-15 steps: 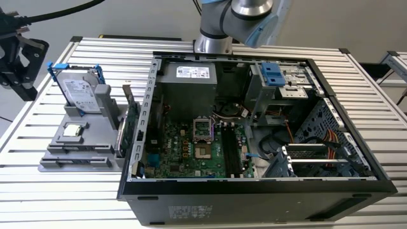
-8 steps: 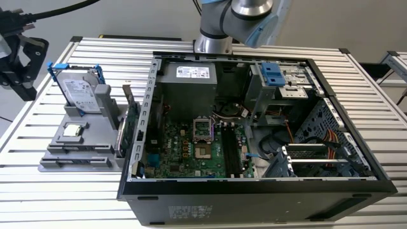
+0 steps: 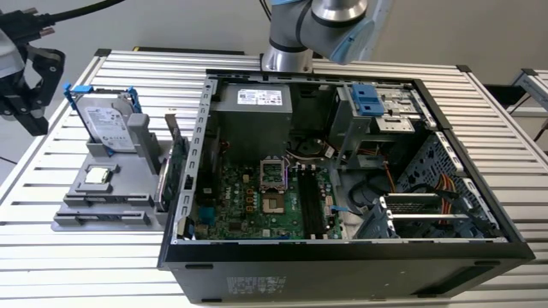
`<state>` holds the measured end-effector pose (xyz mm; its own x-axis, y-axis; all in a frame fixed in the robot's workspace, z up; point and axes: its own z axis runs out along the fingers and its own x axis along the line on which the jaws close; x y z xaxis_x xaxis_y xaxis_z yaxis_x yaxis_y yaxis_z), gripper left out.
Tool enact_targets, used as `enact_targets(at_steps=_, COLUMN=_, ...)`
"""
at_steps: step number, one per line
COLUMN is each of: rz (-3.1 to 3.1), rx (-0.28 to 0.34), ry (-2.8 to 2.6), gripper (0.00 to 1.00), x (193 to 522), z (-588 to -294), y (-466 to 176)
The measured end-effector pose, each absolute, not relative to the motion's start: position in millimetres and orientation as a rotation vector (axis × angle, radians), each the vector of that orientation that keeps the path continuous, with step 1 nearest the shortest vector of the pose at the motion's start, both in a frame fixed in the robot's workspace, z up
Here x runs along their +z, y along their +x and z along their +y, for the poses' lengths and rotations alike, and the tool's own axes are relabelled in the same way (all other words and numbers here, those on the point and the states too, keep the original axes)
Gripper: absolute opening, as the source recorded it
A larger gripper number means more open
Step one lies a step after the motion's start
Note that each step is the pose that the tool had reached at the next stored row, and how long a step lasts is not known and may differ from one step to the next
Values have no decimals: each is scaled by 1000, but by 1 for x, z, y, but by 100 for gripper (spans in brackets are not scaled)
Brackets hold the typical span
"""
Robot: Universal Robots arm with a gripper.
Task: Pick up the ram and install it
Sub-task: 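Pick up the ram and move it above insertion slot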
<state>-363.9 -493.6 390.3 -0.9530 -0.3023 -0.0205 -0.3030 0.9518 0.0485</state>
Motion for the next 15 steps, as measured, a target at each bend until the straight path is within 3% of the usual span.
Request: enact_targets(at_steps=15, rz=3047, rx=81, ry=-724, gripper=0, x=390, z=-493, y=-364)
